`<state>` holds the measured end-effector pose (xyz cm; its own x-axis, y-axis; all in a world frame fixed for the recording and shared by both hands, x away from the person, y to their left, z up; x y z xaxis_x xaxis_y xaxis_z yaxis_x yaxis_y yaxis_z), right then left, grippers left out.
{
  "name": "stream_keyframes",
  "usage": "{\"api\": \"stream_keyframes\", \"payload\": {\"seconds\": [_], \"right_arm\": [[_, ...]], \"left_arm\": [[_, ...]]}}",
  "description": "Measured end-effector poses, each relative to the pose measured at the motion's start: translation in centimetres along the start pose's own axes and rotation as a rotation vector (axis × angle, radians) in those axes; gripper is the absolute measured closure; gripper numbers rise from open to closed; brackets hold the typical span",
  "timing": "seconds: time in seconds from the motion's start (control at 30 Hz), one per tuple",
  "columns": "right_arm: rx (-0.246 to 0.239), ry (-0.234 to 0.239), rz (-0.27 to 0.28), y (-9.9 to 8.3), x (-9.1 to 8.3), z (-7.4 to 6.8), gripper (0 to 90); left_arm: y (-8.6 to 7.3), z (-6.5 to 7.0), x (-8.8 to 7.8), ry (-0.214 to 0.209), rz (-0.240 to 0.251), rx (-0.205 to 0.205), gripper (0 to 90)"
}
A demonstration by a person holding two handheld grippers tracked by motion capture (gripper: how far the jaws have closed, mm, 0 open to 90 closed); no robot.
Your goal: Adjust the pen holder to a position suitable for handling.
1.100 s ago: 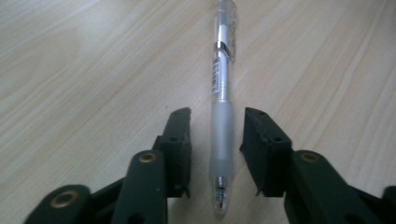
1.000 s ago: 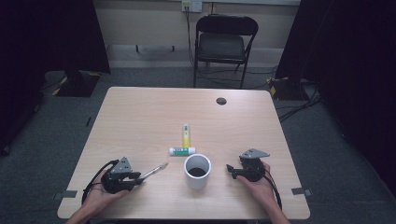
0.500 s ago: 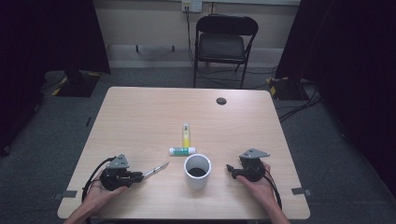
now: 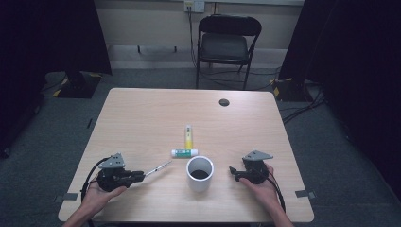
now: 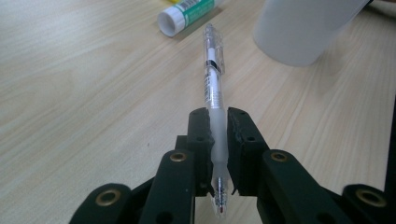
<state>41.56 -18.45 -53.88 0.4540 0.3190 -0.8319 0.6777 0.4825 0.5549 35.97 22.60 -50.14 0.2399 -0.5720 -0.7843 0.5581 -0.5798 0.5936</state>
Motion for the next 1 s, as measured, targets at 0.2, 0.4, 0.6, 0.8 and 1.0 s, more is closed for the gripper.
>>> {"api": "stream_keyframes", "payload": {"seconds": [0.2, 0.4, 0.6, 0.8, 1.0], "right_arm": [[0.0, 0.0, 0.0, 0.0, 0.0, 0.0, 30.1], [0.0, 0.0, -0.001, 0.0, 0.0, 0.0, 29.9], [0.0, 0.0, -0.001, 0.0, 0.0, 0.0, 29.9], [0.0, 0.0, -0.001, 0.0, 0.0, 0.0, 29.9], [0.0, 0.0, -0.001, 0.0, 0.0, 0.0, 29.9]], "left_arm": [[0.4, 0.4, -0.4, -0.008, 0.025, 0.007, 80.3], [1.0, 1.0, -0.6, -0.034, 0.049, 0.007, 80.3], [1.7, 1.5, -1.0, -0.049, 0.074, 0.022, 80.4], [2.4, 2.1, -1.8, -0.054, 0.098, 0.045, 80.4], [3.3, 2.4, -3.1, -0.05, 0.122, 0.068, 80.4]]}}
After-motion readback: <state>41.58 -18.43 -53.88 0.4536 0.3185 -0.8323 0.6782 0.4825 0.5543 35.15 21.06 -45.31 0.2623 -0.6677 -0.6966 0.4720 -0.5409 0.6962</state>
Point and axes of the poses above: each handheld gripper's, and its own axes: x roughly forward along the jaws, y roughly out of its top, z roughly to its right, the point moved 6 cm from there along x, roughly forward along the jaws, and after that the axes turned 15 degrees about -z, right-handed, at the moved point
